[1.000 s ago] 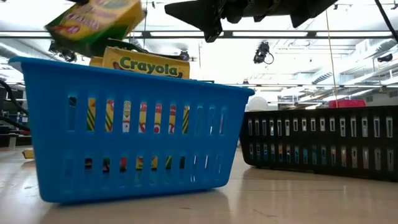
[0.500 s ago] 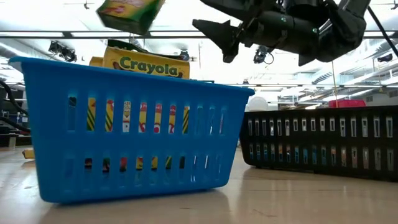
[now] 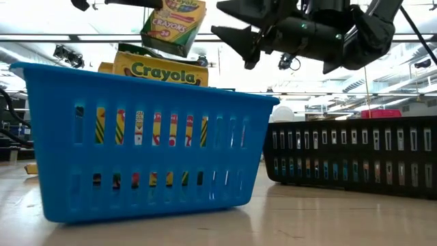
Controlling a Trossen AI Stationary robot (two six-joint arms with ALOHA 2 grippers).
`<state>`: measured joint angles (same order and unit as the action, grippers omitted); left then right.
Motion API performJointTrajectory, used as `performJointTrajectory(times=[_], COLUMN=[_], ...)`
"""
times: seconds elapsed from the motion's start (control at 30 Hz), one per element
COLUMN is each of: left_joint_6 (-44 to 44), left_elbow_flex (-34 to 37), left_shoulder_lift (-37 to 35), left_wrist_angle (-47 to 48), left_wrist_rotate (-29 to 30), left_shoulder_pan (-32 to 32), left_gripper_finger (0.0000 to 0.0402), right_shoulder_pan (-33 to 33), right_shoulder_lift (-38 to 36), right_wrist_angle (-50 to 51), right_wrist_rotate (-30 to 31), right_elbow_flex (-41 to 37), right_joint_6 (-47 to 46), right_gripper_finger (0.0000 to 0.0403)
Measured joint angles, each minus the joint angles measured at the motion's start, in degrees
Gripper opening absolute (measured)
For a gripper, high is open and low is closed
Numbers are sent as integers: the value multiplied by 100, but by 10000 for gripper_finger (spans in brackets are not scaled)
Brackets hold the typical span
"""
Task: Pick & Place Office Desk Supplies
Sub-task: Put the yellow crayon box into the blue bin
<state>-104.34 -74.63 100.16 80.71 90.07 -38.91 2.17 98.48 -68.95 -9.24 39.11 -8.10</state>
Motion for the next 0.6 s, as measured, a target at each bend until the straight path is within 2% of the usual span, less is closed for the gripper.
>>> performJointTrajectory(times=[0.3, 0.6], left_joint_6=[254, 284], left_elbow_flex=[0, 0], left_shoulder_lift=[0, 0], left_wrist_angle=[-176, -170], left_wrist_rotate=[-1, -1], left_shoulder_pan=[71, 69], left_gripper_finger=[0, 0], right_shoulder_pan=[-410, -461], right_shoulder_lift=[140, 750], right_wrist_angle=[-17, 120], right_wrist_rotate=[-370, -1030], right_elbow_flex=[42, 850], right_joint_6=[-156, -131], right_gripper_finger=[259, 269])
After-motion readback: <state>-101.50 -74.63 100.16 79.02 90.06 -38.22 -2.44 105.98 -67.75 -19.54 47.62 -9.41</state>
